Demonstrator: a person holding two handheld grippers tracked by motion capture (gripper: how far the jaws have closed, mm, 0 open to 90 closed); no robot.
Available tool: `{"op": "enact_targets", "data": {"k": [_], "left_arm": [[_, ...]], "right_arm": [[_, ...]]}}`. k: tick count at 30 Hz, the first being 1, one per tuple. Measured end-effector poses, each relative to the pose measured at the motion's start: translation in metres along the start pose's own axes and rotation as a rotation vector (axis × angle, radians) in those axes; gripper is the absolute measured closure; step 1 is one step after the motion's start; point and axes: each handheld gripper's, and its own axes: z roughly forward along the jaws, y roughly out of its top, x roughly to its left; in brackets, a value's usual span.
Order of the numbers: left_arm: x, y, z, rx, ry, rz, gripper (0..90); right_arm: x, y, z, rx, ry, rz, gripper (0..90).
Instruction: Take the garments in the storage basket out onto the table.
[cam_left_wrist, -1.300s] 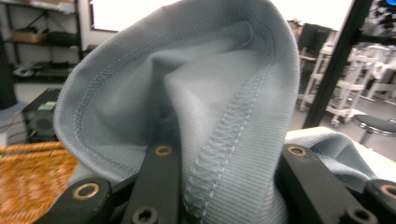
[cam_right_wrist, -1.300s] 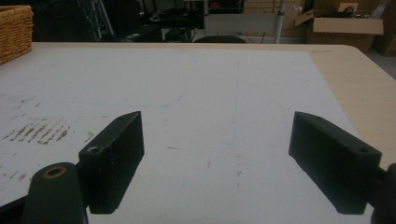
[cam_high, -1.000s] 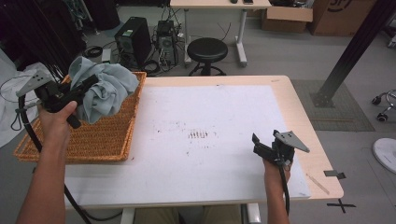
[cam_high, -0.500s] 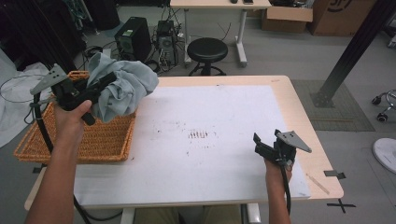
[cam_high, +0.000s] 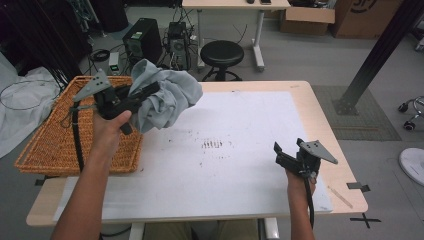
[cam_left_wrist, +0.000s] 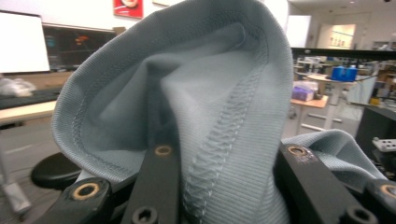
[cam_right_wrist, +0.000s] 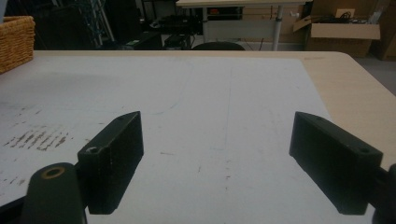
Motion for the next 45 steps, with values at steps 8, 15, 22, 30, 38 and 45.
{"op": "enact_targets", "data": {"k": [8,15,22,30,38,45], "left_arm": [[-0.024,-0.012,0.037,0.019,-0.065,-0.008,71.1],[-0.040,-0.027,0.071,0.043,-0.107,-0.024,71.1],[-0.053,-0.048,0.105,0.069,-0.141,-0.043,71.1],[-0.066,-0.081,0.133,0.117,-0.160,-0.075,71.0],[-0.074,-0.116,0.149,0.197,-0.159,-0.080,71.0],[-0.076,-0.138,0.156,0.238,-0.159,-0.096,70.5]], "right_arm": [[-0.005,0.003,-0.004,-0.008,0.008,-0.001,17.1],[-0.011,0.010,-0.009,-0.020,0.011,-0.004,17.2],[-0.018,0.013,-0.016,-0.031,0.007,-0.004,17.2],[-0.023,0.009,-0.017,-0.023,0.008,-0.002,17.2],[-0.025,0.001,-0.013,-0.006,0.009,0.006,17.2],[-0.024,-0.001,-0.010,0.001,0.013,0.008,17.3]]}}
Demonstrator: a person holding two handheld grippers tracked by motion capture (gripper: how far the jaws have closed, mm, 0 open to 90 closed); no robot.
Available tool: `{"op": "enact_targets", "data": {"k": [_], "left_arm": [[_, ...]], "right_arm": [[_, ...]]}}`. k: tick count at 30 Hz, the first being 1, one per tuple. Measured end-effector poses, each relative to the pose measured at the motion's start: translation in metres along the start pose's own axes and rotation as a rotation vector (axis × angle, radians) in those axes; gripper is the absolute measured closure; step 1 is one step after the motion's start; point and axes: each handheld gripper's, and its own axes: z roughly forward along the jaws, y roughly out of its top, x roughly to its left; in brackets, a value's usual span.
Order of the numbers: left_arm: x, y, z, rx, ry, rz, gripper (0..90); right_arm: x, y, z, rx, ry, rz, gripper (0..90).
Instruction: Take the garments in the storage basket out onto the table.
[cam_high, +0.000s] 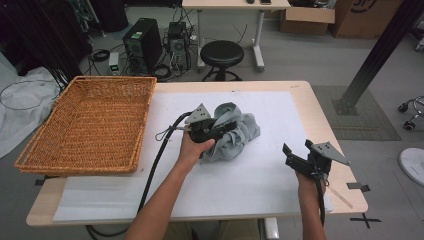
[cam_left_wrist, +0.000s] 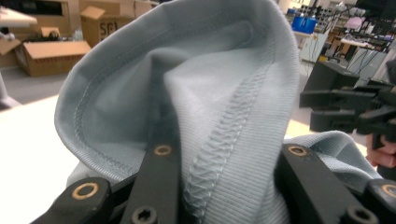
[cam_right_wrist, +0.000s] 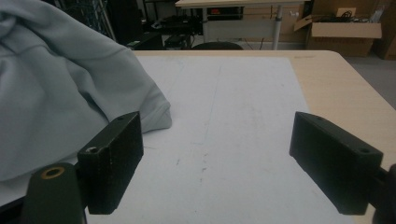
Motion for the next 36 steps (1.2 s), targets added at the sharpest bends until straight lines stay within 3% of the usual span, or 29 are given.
{"op": "enact_targets", "data": {"k": [2,5,7,9,10,12,14,22,25,30,36], "left_arm": [[0.002,-0.008,0.002,0.014,0.012,-0.008,69.4],[0.003,-0.015,0.003,0.019,0.029,-0.029,60.6],[0.002,-0.015,0.000,0.011,0.050,-0.031,49.8],[0.001,-0.012,-0.004,0.003,0.057,-0.039,30.3],[0.001,-0.011,-0.006,0.000,0.063,-0.034,30.3],[-0.002,-0.006,-0.012,-0.018,0.072,-0.005,23.6],[-0.004,-0.002,-0.017,-0.028,0.088,-0.004,15.6],[-0.005,0.010,-0.041,-0.056,0.120,0.012,15.0],[-0.005,0.012,-0.052,-0.094,0.111,0.001,15.0],[-0.009,0.015,-0.070,-0.122,0.132,0.014,15.0],[-0.009,0.006,-0.088,-0.119,0.200,0.009,14.9]], "right_arm": [[0.000,0.000,0.000,0.001,0.001,0.000,17.3],[0.000,0.000,0.000,-0.001,0.000,0.001,17.4],[0.000,-0.001,-0.001,-0.001,-0.001,0.001,17.4],[0.000,-0.001,-0.001,-0.001,-0.002,0.003,17.4],[0.000,-0.001,-0.001,-0.001,-0.002,0.003,17.4],[0.000,-0.002,-0.002,-0.002,-0.002,0.003,17.4],[0.000,-0.002,-0.002,-0.002,-0.003,0.004,17.3],[0.000,-0.002,-0.006,-0.009,-0.003,0.005,17.3],[-0.001,-0.002,-0.007,-0.013,-0.004,0.006,17.3],[-0.003,-0.003,-0.008,-0.015,-0.003,0.007,17.2],[-0.003,-0.004,-0.009,-0.016,0.000,0.003,15.7]]}}
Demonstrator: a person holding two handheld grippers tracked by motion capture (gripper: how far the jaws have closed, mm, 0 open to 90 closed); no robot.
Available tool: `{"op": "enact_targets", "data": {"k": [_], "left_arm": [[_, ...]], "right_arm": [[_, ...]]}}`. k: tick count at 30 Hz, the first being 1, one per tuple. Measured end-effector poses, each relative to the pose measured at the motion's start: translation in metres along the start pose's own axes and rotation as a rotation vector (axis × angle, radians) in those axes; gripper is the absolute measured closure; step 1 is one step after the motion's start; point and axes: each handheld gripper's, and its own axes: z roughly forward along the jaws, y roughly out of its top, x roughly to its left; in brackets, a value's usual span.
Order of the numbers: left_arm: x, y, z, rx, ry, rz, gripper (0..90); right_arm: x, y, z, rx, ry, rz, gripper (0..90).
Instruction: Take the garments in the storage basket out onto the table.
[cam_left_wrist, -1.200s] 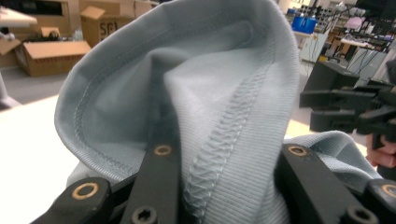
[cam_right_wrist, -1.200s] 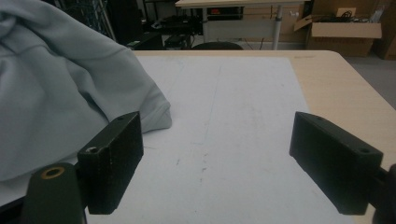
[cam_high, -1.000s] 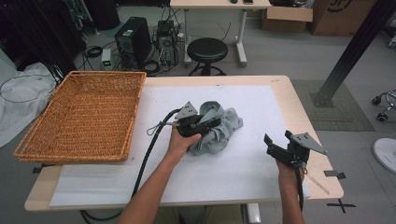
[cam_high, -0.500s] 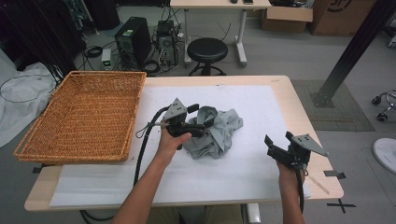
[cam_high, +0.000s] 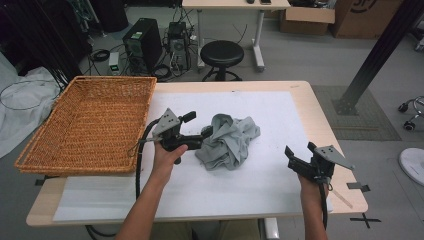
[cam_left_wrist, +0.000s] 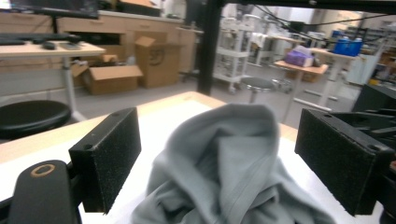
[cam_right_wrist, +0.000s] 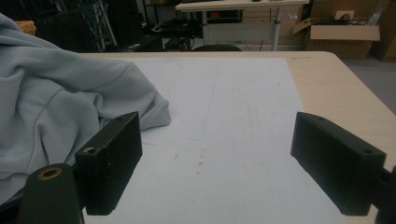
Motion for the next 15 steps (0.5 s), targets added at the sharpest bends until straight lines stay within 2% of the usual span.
{"op": "enact_targets", "data": {"k": [4,15], "left_arm": [[0.002,-0.004,-0.010,-0.005,0.064,0.001,15.0],[0.001,-0.005,-0.025,-0.022,0.111,-0.018,15.0]], "right_arm": [[0.000,-0.002,0.000,0.001,0.005,-0.001,15.1],[0.000,-0.002,-0.001,-0.003,0.013,-0.003,13.1]]}}
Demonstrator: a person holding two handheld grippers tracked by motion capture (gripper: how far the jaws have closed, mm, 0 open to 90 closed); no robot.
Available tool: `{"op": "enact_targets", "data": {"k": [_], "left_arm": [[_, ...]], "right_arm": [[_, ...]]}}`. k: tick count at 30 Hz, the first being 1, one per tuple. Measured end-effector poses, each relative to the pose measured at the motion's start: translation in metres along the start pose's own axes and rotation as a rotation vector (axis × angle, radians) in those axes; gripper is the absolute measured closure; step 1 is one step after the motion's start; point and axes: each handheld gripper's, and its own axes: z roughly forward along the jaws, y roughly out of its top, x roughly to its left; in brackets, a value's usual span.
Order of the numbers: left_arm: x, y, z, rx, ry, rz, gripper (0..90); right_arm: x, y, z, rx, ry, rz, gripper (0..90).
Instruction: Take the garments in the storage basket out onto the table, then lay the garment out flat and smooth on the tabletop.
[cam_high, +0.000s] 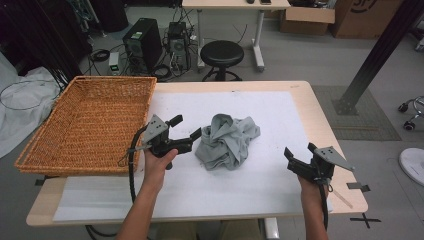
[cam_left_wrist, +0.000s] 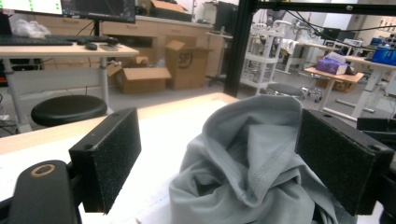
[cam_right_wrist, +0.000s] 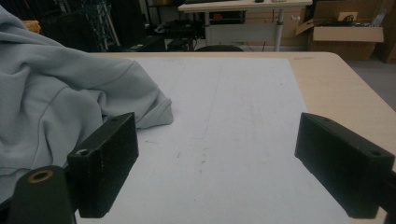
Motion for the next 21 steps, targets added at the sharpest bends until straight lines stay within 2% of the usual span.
{"op": "enact_targets", "data": {"k": [21], "left_arm": [[-0.0025,0.0007,-0.0098,-0.007,0.004,0.002,15.0]], "right_arm": [[0.0062,0.0013,-0.0082,-0.011,0.003,-0.010,13.2]]}}
